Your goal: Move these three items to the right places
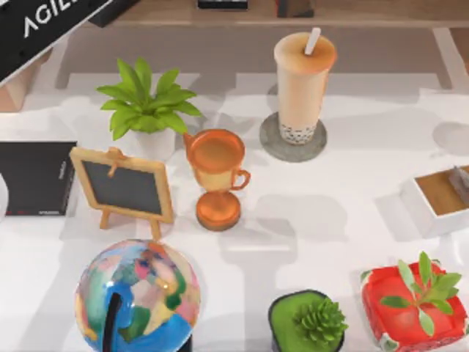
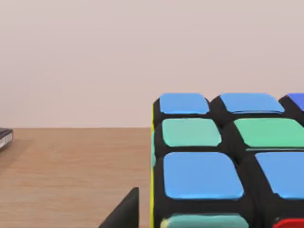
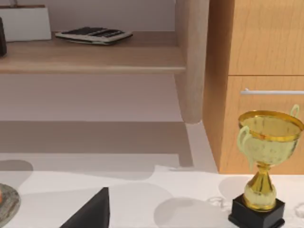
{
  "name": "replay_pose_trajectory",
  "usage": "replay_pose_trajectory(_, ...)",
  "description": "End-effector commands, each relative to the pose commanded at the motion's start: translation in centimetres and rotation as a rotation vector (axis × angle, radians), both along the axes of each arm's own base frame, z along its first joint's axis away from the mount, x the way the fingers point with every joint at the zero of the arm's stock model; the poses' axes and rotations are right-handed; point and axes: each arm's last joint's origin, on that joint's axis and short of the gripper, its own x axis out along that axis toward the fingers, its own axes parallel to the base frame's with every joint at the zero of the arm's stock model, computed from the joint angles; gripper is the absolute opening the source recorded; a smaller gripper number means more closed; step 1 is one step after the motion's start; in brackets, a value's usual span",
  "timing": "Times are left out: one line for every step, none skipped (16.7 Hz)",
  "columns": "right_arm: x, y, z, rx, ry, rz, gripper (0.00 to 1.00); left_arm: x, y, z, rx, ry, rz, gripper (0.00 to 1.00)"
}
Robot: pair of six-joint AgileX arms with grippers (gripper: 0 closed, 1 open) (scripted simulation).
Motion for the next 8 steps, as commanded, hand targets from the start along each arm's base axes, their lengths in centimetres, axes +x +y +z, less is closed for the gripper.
replay_pose_trajectory(0.00, 0.00, 0.00, 0.000, 0.000, 0.000, 1.00, 0.00, 0.00, 0.00, 0.000, 0.000, 0.000, 1.00)
replay_pose_trajectory(0.00, 0.00, 0.00, 0.000, 0.000, 0.000, 1.00, 0.00, 0.00, 0.00, 0.000, 0.000, 0.000, 1.00)
replay_pose_trajectory(0.00, 0.00, 0.00, 0.000, 0.000, 0.000, 1.00, 0.00, 0.00, 0.00, 0.000, 0.000, 0.000, 1.00)
replay_pose_trajectory(0.00, 0.00, 0.00, 0.000, 0.000, 0.000, 1.00, 0.00, 0.00, 0.00, 0.000, 0.000, 0.000, 1.00)
replay_pose_trajectory(0.00, 0.00, 0.00, 0.000, 0.000, 0.000, 1.00, 0.00, 0.00, 0.00, 0.000, 0.000, 0.000, 1.00)
replay_pose_trajectory(0.00, 0.00, 0.00, 0.000, 0.000, 0.000, 1.00, 0.00, 0.00, 0.00, 0.000, 0.000, 0.000, 1.00)
replay_pose_trajectory(0.00, 0.00, 0.00, 0.000, 0.000, 0.000, 1.00, 0.00, 0.00, 0.00, 0.000, 0.000, 0.000, 1.00)
replay_pose_trajectory(0.00, 0.00, 0.00, 0.000, 0.000, 0.000, 1.00, 0.00, 0.00, 0.00, 0.000, 0.000, 0.000, 1.00)
